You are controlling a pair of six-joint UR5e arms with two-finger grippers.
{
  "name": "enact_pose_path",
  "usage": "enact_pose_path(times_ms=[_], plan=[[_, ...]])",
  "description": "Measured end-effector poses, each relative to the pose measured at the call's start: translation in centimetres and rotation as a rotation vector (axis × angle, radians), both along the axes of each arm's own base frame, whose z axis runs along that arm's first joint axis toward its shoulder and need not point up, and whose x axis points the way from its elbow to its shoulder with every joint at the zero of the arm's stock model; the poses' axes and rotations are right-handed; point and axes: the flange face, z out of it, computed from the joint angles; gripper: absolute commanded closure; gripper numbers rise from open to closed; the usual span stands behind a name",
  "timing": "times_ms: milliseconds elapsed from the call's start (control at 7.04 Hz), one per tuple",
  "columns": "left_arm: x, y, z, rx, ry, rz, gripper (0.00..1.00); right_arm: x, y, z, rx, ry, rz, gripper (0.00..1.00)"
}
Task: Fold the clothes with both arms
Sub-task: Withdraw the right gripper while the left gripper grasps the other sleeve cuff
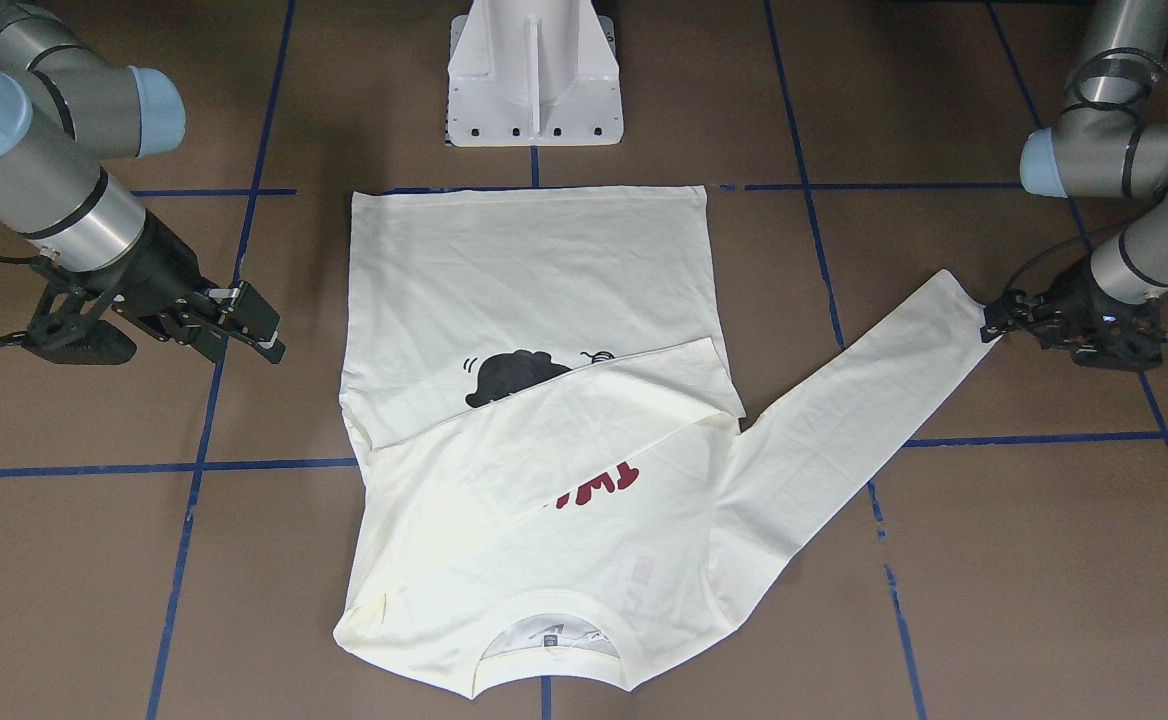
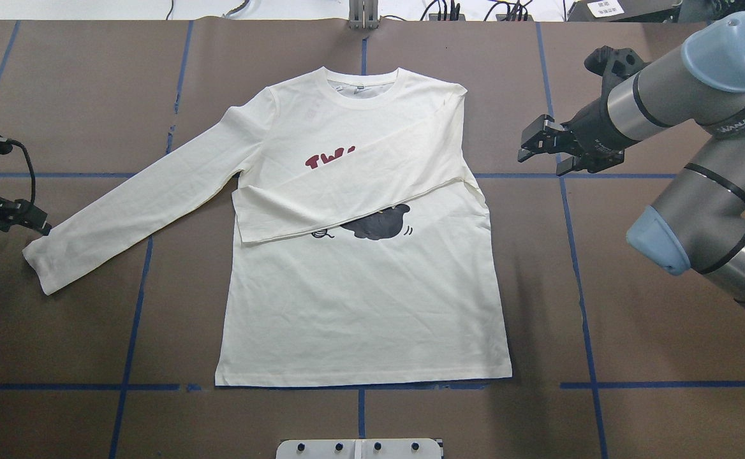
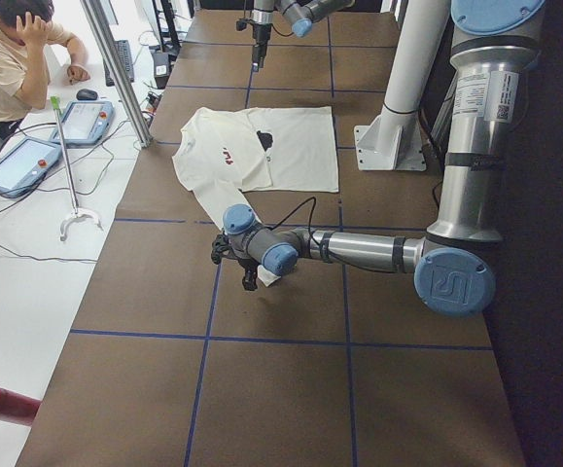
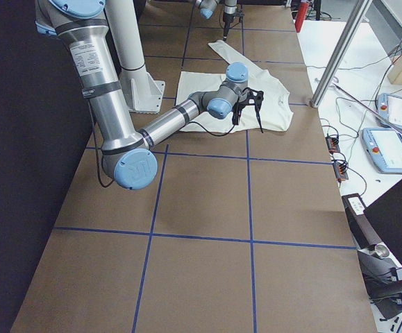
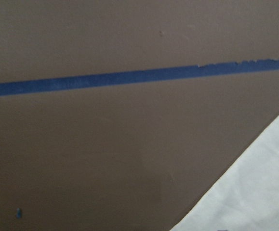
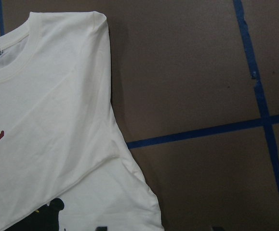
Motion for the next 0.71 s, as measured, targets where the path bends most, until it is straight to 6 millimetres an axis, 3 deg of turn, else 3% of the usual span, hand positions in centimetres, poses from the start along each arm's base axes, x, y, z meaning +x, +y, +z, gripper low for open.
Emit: enact_pose_path(times_ms=[568, 710], plan=[[0.7, 1.5, 0.9, -0.011, -0.013, 0.025, 0.33, 0.0, 0.1, -0.3, 0.008, -0.004, -0.002, 0.22], [0.9, 1.8, 1.1, -0.013, -0.014, 0.03, 0.55, 0.1, 0.2, -0.4, 0.01, -0.005, -0.002, 0.22]])
